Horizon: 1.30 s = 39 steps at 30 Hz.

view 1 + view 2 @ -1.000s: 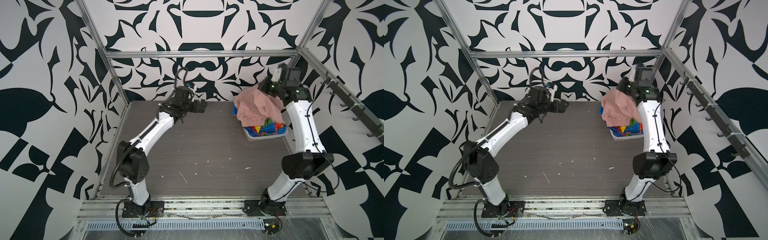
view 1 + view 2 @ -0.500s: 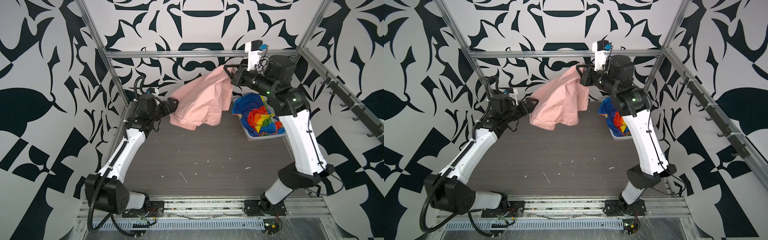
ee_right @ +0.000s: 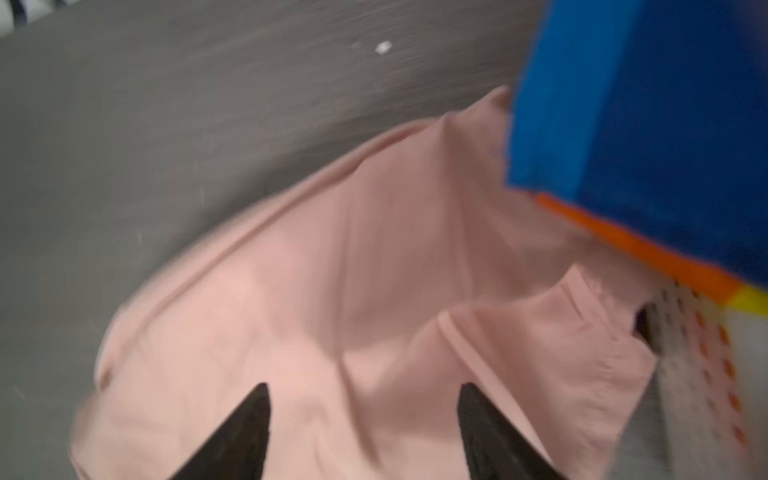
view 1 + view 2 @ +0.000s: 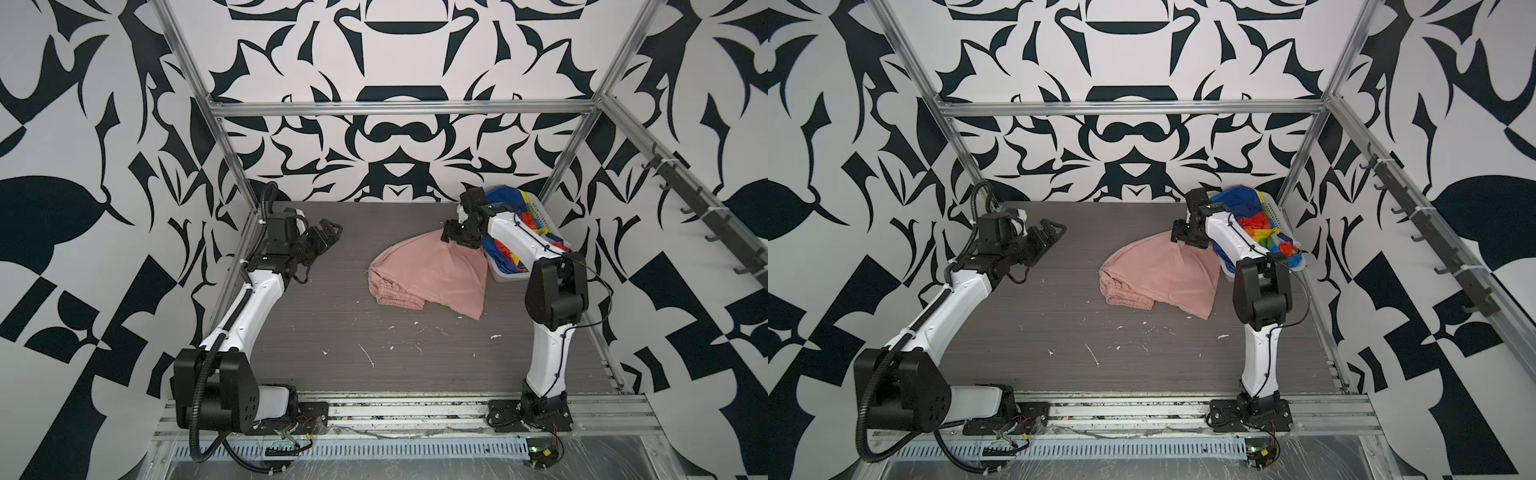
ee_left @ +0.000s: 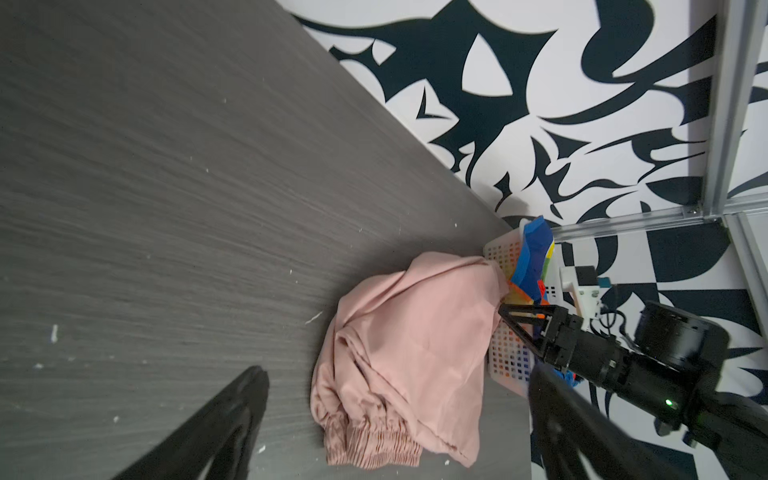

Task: Fold and stack the shorts
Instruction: 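Pull the pink shorts out of the basket with the right gripper onto the table, then grasp the shorts' waistband with the left gripper while the right gripper grasps the hem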

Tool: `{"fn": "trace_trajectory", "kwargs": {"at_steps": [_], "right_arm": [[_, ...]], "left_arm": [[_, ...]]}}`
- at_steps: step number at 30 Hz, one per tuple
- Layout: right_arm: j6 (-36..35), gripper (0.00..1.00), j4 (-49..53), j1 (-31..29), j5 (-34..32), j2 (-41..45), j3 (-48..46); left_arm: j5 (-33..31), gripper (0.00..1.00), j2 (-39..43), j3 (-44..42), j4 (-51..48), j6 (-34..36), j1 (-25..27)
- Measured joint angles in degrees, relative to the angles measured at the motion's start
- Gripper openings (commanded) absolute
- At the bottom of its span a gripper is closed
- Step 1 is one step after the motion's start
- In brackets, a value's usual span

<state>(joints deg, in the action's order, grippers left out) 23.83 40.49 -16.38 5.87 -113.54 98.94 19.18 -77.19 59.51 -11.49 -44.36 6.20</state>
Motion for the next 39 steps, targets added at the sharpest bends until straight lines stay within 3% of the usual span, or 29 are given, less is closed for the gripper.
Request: {"fn": "trace_trajectory", "kwargs": {"at_steps": [7,10,12,17,27,31,36,39], "right_arm": [[-0.90,0.85,-4.48,-7.54,-1.57,18.84,-16.52],[-0.28,0.84,-3.93,-7.15,-1.68,20.65,-21.24],[0.37,0.80,-9.75,-6.69,-2.01,23.52,-30.10],[1.55,0.75,-5.95,-5.92,-4.02,31.89,-48.41],[1.70,0.66,-10.56,-3.91,-4.94,33.05,-56.37],[1.60,0.50,-13.81,-3.04,-4.92,29.22,-56.37],[1.64,0.02,-16.22,-2.73,-5.22,27.12,-55.65],[1.79,0.00,-15.80,-2.45,-5.18,26.93,-54.42]], "left_arm": [[4.20,1.00,-2.71,-4.07,0.07,-1.62,0.42],[5.14,1.00,-3.34,-4.68,0.13,-1.99,0.59],[5.35,1.00,-3.72,-4.76,0.33,-1.95,1.88],[5.60,1.00,-5.20,-4.76,0.63,-1.92,6.40],[4.20,1.00,-6.69,-4.76,0.92,-1.75,11.02],[3.45,1.00,-6.69,-4.76,0.59,-0.94,12.17],[2.91,1.00,-6.91,-4.76,-0.68,0.33,13.14],[2.84,1.00,-7.48,-4.76,-1.16,1.29,13.97]]}}
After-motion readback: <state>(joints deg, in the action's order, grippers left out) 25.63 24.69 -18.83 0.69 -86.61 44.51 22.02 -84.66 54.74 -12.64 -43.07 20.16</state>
